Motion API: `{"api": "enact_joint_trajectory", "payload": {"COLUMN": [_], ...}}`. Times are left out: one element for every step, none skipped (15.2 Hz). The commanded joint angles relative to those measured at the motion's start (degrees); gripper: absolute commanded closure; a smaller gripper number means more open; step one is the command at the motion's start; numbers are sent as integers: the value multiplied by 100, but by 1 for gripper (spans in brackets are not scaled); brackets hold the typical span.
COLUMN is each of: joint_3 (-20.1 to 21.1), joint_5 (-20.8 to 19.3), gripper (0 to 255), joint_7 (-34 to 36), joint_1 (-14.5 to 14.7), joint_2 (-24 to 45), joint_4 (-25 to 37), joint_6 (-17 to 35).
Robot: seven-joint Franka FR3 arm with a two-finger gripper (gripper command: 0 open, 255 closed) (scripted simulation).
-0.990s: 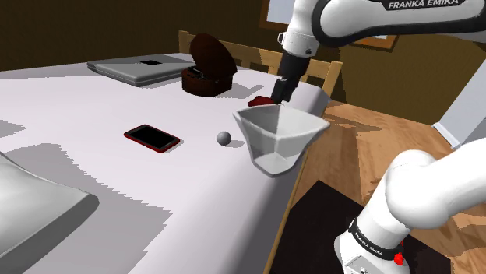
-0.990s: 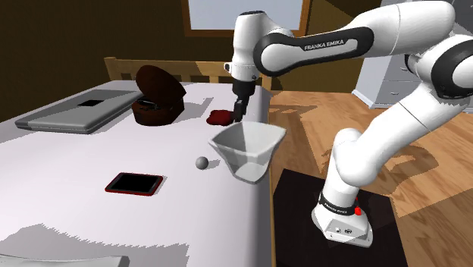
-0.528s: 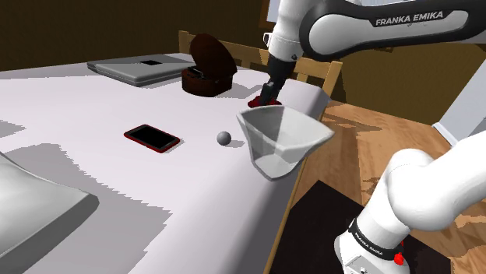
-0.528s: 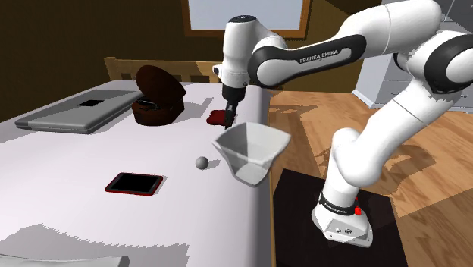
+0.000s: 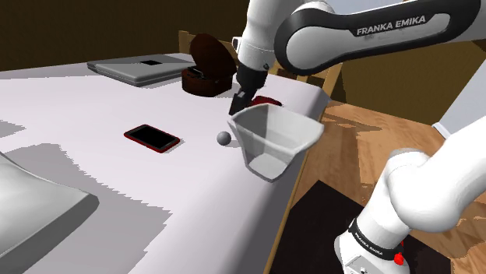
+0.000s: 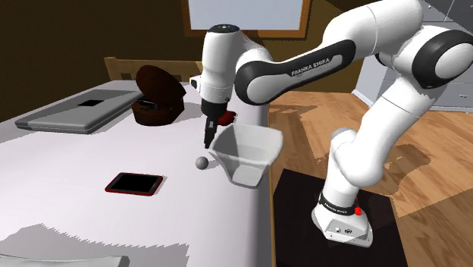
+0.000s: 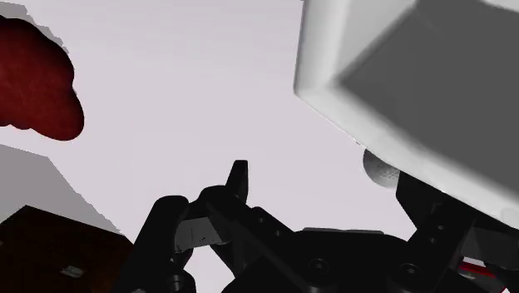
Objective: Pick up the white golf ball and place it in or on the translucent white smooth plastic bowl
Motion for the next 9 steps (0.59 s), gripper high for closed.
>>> {"api": "enact_joint_trajectory", "payload": {"joint_3": [180, 257, 334, 384, 383, 383, 382, 380, 378], "joint_5": [24, 20, 13, 6, -8, -23, -38, -55, -73], "gripper": [0, 0, 0, 0, 0, 0, 0, 0, 0], "joint_7": [70, 112, 155, 184, 193, 203, 213, 223, 235], "joint_1": [132, 182, 230, 262, 254, 245, 237, 229, 221], "joint_2": [187, 296, 407, 480, 511, 543, 576, 611, 647], "joint_4": [-19, 33, 87, 125, 77, 31, -14, -58, -100], "joint_6": [81, 144, 205, 244, 322, 399, 477, 554, 631]}}
